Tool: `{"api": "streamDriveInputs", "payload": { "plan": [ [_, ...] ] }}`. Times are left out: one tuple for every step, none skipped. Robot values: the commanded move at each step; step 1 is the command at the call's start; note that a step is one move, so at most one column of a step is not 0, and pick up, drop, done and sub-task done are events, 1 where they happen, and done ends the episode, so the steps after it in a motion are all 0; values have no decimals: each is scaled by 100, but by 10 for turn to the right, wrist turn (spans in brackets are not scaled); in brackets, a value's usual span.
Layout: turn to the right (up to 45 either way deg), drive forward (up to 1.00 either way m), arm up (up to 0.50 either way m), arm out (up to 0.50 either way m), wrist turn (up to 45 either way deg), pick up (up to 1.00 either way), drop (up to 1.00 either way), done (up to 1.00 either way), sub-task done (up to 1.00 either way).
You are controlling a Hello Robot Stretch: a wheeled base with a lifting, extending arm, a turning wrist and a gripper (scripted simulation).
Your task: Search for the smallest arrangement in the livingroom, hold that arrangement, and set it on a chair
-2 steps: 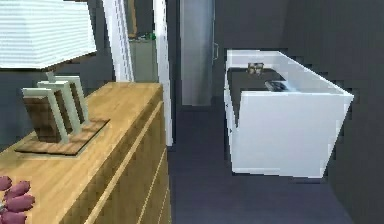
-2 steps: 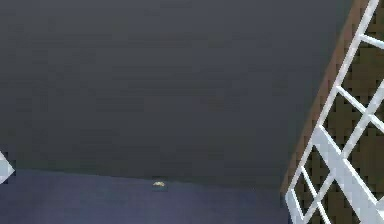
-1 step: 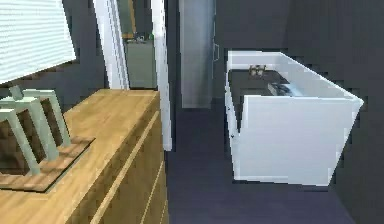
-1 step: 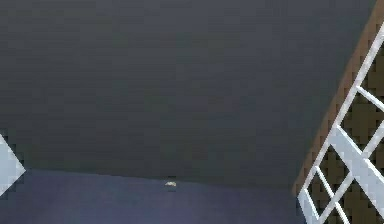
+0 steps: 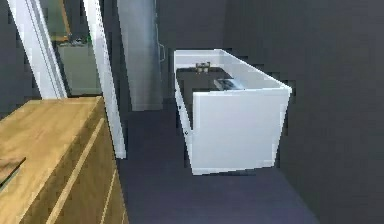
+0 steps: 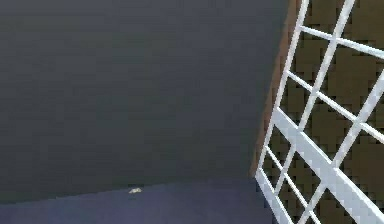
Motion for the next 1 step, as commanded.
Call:
{"api": "streamDriveInputs", "payload": {
  "plan": [
    [0,100,0,0,0,0,0,0,0]
  ]
}}
